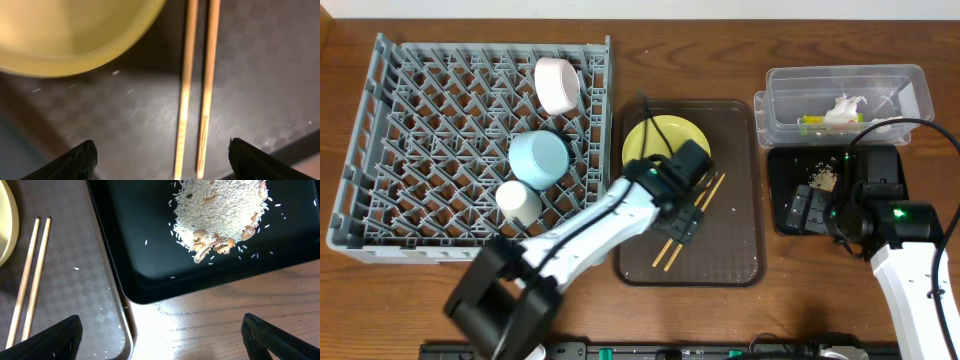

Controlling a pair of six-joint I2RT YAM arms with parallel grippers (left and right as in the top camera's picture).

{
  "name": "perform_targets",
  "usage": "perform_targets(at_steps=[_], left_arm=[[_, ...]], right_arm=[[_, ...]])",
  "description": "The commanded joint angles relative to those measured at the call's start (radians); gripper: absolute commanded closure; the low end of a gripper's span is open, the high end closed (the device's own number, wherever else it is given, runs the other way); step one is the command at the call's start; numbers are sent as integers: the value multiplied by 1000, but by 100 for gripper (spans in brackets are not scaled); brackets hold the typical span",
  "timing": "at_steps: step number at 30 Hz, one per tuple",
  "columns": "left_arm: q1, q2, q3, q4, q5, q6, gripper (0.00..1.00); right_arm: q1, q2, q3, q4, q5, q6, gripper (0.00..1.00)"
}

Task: Sort waste into correct bins and load items into the dishwasher rack
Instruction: 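Grasp the wooden chopsticks on the brown tray with left gripper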

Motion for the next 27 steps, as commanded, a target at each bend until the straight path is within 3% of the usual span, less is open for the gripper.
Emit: perform_targets(at_steps=[1,10,18,27], left_arm=[[-21,62,-3,24,-16,-13,15],[-24,160,-3,50,-113,-14,20],[-24,166,-7,63,-113,-46,35],[-24,166,-55,92,-112,-77,36]], right_arm=[[-15,-2,5,-1,3,-6,1],[-15,-2,5,-1,3,-5,1],[-15,-2,4,-1,3,-6,1],[-15,-2,5,-2,3,-6,1]])
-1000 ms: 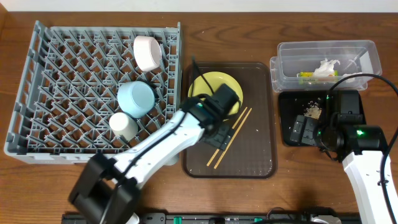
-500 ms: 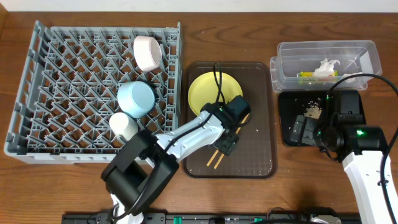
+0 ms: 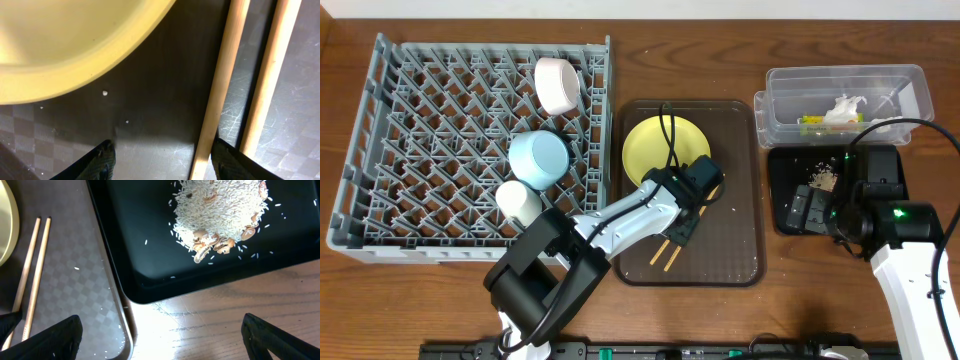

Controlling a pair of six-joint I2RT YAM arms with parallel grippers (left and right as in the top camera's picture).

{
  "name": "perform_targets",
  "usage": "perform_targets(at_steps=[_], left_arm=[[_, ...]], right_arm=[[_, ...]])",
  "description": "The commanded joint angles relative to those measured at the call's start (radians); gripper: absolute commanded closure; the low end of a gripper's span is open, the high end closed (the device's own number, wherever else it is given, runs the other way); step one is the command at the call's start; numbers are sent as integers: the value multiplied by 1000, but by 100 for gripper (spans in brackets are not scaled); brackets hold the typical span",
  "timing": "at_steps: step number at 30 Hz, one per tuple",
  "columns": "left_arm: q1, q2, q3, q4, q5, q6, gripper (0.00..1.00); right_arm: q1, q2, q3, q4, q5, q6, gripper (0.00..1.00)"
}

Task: Sort waste into correct bins and load items into the dishwasher rack
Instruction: 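Grasp the wooden chopsticks on the brown tray with left gripper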

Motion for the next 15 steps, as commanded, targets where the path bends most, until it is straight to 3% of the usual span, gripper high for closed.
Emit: perform_targets(at_steps=[1,3,6,7,12,15], left_arm=[[1,11,-36,4,-23,-21,37],[1,11,-38,3,-22,-21,44],[1,11,-38,3,-22,-21,71],[1,11,-38,3,-21,-21,75],[-6,11,-38,2,-11,-20,79],[-17,11,-37,-4,-12,-19,90]], right_arm=[[-15,-2,5,-2,3,-5,1],[-15,-2,5,-2,3,-5,1],[-15,-2,5,-2,3,-6,1],[-15,-2,5,-2,3,-5,1],[-15,-2,5,-1,3,-6,1],[-15,-2,5,-2,3,-6,1]])
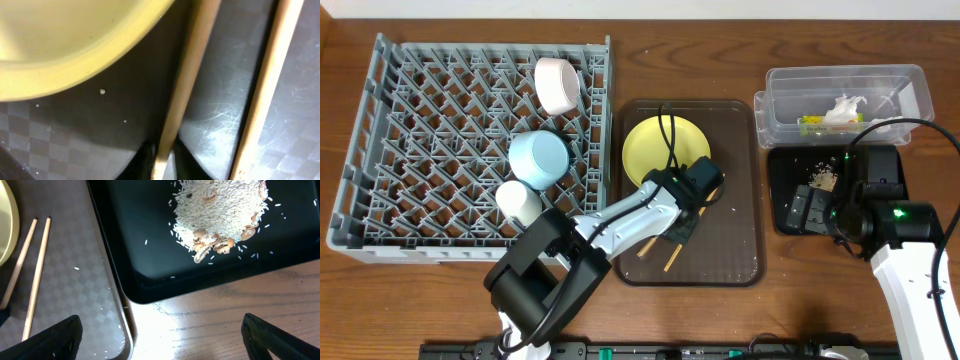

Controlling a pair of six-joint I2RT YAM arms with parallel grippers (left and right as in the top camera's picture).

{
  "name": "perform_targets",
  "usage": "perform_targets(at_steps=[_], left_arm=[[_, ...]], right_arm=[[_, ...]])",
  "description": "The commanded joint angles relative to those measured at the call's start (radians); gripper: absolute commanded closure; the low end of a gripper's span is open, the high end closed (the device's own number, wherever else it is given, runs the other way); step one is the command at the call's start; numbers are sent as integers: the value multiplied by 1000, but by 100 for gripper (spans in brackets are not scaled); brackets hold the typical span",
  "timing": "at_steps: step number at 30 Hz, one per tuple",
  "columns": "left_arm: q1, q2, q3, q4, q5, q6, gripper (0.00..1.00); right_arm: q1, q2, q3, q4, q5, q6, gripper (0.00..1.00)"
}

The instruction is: Sort waste into correct bins and load items into the dishwasher rack

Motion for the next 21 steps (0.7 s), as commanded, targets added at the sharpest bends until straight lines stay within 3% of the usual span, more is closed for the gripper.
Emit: perform_targets(at_steps=[1,11,21], left_arm=[[-12,9,-30,-11,-13,10,93],[-14,-105,-6,-78,-12,13,94],[-11,-347,0,-81,54,120,94]], right_arm=[[-15,-2,5,-2,3,-6,1],[-15,-2,5,-2,3,-6,1],[-15,-2,5,-4,3,-6,1]])
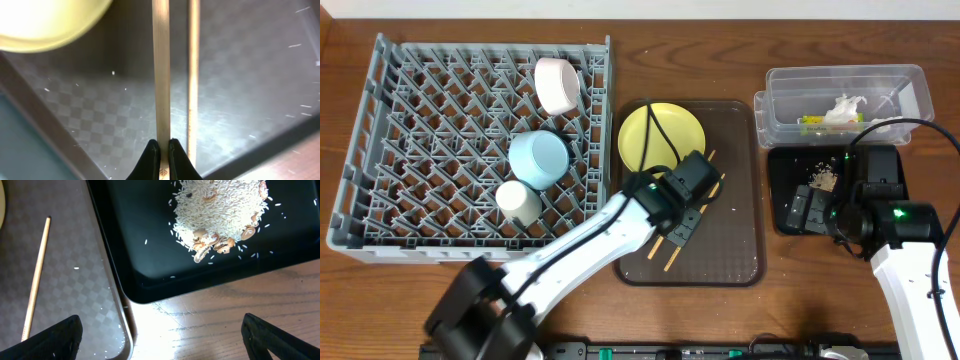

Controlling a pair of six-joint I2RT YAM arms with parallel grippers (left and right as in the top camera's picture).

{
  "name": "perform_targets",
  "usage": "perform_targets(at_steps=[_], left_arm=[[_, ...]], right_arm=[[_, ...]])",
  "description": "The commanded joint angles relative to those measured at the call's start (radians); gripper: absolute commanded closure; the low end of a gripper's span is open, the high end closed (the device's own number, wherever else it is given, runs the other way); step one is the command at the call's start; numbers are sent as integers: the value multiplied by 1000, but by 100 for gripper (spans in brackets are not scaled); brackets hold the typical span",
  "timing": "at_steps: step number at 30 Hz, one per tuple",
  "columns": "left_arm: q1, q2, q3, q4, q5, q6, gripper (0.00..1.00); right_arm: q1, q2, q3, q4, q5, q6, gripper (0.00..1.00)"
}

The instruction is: Sort waste into correct bins and load items into the dishwasher rack

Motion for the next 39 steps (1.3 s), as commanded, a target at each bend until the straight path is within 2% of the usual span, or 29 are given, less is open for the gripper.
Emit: perform_targets(at_steps=[1,6,11,18,28,30,31,33,35,39], left_arm=[[8,-86,8,-3,-15,49,94],[82,-182,8,-3,-151,49,94],[240,-201,8,-2,-155,49,94],[404,-146,6,-2,-129,49,94],[470,0,4,24,-111,49,93],[476,18,5,27,-111,49,84],[476,22,5,27,-111,49,76],[476,21,5,32,-111,50,72],[476,14,8,34,-111,50,59],[472,-23,19,23,-84,50,57]], right_arm=[[-15,-2,5,-3,3,-6,1],[-15,-2,5,-3,3,-6,1],[-15,-2,5,-3,3,-5,1],[-15,-2,5,-3,3,-5,1],[-15,-2,5,-4,3,-5,1],[-15,-2,5,-4,3,-5,1],[-15,-2,5,-4,3,-5,1],[-15,-2,5,-3,3,-5,1],[-15,-2,5,-3,3,-5,1],[-15,-2,5,-3,3,-5,1]])
